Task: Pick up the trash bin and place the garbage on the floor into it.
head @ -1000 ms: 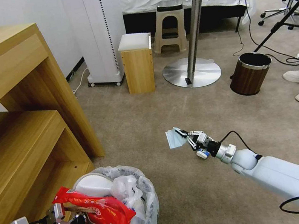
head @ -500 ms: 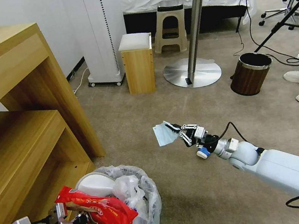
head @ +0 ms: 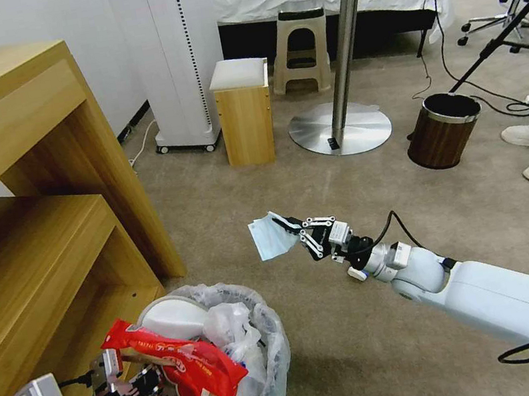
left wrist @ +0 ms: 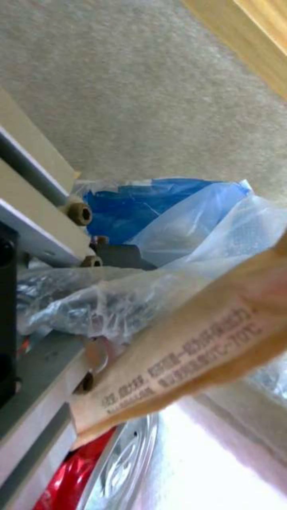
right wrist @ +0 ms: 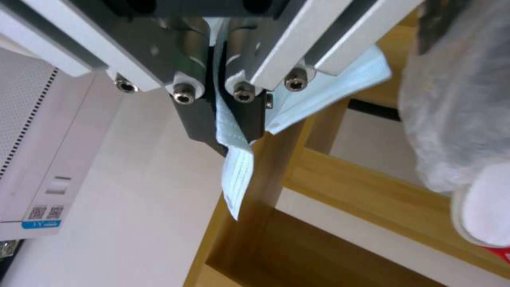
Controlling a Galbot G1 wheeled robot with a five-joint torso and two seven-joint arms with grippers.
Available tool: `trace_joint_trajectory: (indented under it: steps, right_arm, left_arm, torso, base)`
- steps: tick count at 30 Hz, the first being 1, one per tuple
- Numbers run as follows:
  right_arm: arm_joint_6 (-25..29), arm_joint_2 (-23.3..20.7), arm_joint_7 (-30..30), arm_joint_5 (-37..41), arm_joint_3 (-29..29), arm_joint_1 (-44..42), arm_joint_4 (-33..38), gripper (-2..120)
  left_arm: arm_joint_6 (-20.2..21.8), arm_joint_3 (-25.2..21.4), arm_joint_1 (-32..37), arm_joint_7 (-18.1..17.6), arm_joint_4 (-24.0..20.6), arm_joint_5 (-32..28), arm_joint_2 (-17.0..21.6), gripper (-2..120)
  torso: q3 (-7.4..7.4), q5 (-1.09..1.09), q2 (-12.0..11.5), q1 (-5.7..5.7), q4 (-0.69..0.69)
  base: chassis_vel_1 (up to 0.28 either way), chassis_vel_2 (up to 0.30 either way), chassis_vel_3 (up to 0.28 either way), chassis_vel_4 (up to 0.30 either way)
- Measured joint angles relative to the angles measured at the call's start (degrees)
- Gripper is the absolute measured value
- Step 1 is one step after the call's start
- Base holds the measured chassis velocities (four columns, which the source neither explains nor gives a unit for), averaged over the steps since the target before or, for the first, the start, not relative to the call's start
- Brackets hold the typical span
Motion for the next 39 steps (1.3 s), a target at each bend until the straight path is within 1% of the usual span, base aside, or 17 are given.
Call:
trace_joint_trajectory:
  steps: [3, 5, 7, 11, 16, 19, 21, 24, 26, 27, 29, 31, 33, 37, 39]
  right_arm:
    - [-0.5, -0.4, 0.9, -0.3, -0.2, 0.0, 0.6, 0]
    - [-0.5, -0.4, 1.1, -0.4, -0.2, 0.0, 0.6, 0]
    - [-0.7, -0.5, 2.2, -0.9, -0.5, 0.0, 0.9, 0]
    - [-1.1, -0.7, 3.4, -1.1, -1.1, 0.4, 1.3, 0]
    - [-1.5, -0.8, 3.9, -0.5, -1.9, 1.2, 2.2, 0]
    - [-1.5, -0.6, 4.1, 0.3, -3.5, 2.7, 3.1, 0]
    - [-1.8, -0.4, 4.1, 1.2, -5.3, 4.9, 4.3, 0]
    - [-1.9, 0.1, 4.1, 1.9, -7.1, 7.1, 5.3, 0]
    - [-2.1, 0.6, 4.1, 2.7, -9.6, 10.0, 6.3, 0]
    - [-2.1, 0.6, 4.1, 2.7, -9.6, 10.0, 6.3, 0]
    - [-2.3, 1.7, 4.6, 3.6, -12.8, 13.4, 7.3, 0]
    - [-2.3, 1.8, 4.6, 3.7, -13.4, 13.9, 7.4, 0]
    - [-2.5, 3.1, 5.2, 4.0, -17.0, 16.8, 8.1, 0]
    - [-2.6, 4.3, 5.7, 4.1, -20.4, 18.9, 8.3, 0]
    - [-2.7, 4.4, 5.7, 4.1, -20.9, 19.2, 8.5, 0]
  left_arm:
    - [-1.0, 2.4, -2.9, 1.3, 2.0, 3.1, -0.4, 0]
    - [-1.1, 2.8, -3.4, 1.5, 2.3, 3.7, -0.4, 0]
    - [-1.5, 4.3, -5.8, 2.0, 3.7, 5.5, -0.8, 0]
    - [-1.7, 5.4, -8.5, 2.1, 5.2, 5.9, -0.5, 0]
    - [-1.7, 6.1, -10.1, 2.0, 6.2, 5.5, 0.3, 0]
    - [-1.7, 6.8, -11.2, 1.9, 6.9, 5.0, 0.9, 0]
    - [-1.7, 7.5, -12.3, 1.7, 7.6, 4.7, 1.1, 0]
    - [-1.8, 8.2, -13.0, 1.7, 8.0, 4.5, 1.2, 0]
    - [-1.8, 8.8, -13.7, 1.6, 8.3, 4.3, 1.3, 0]
    - [-1.8, 8.8, -13.7, 1.6, 8.3, 4.3, 1.3, 0]
    - [-1.9, 9.4, -14.6, 1.6, 8.7, 4.0, 1.3, 0]
    - [-1.9, 9.5, -14.7, 1.6, 8.8, 4.0, 1.3, 0]
    - [-1.9, 10.1, -15.4, 1.6, 9.0, 4.0, 1.1, 0]
    - [-1.9, 10.4, -16.0, 1.6, 9.1, 3.9, 0.9, 0]
    - [-1.9, 10.4, -16.1, 1.6, 9.1, 3.9, 0.9, 0]
  torso:
    - [0.00, -0.02, 0.0, 0.00, 0.00]
    - [0.00, -0.02, 0.0, 0.00, 0.00]
    - [0.00, -0.01, 0.0, 0.00, 0.01]
    - [0.00, -0.01, 0.0, 0.00, 0.00]
    - [0.00, -0.01, 0.0, 0.00, 0.00]
    - [0.00, 0.01, 0.0, 0.00, 0.00]
    - [0.00, -0.02, 0.0, 0.00, 0.00]
    - [0.00, 0.00, 0.0, 0.00, 0.01]
    - [-0.01, -0.02, 0.0, 0.00, 0.00]
    - [-0.01, -0.02, 0.0, 0.00, 0.00]
    - [0.00, -0.01, 0.0, 0.00, 0.01]
    - [-0.01, -0.02, 0.0, 0.00, 0.01]
    - [-0.01, -0.01, 0.0, 0.00, 0.01]
    - [0.00, -0.01, 0.0, 0.00, 0.01]
    - [0.00, -0.01, 0.0, 0.00, 0.01]
  base:
    - [0.000, 0.000, 0.000, 0.000]
    - [0.000, 0.000, 0.000, 0.000]
    - [0.000, 0.000, 0.000, 0.000]
    - [0.000, 0.000, 0.000, 0.000]
    - [0.000, 0.000, 0.000, 0.000]
    - [0.000, 0.000, 0.000, 0.000]
    - [0.000, 0.000, 0.000, 0.000]
    - [0.000, 0.000, 0.000, 0.000]
    - [0.000, 0.000, 0.000, 0.000]
    - [0.000, 0.000, 0.000, 0.000]
    - [0.000, 0.000, 0.000, 0.000]
    - [0.000, 0.000, 0.000, 0.000]
    - [0.000, 0.000, 0.000, 0.000]
    - [0.000, 0.000, 0.000, 0.000]
    - [0.000, 0.000, 0.000, 0.000]
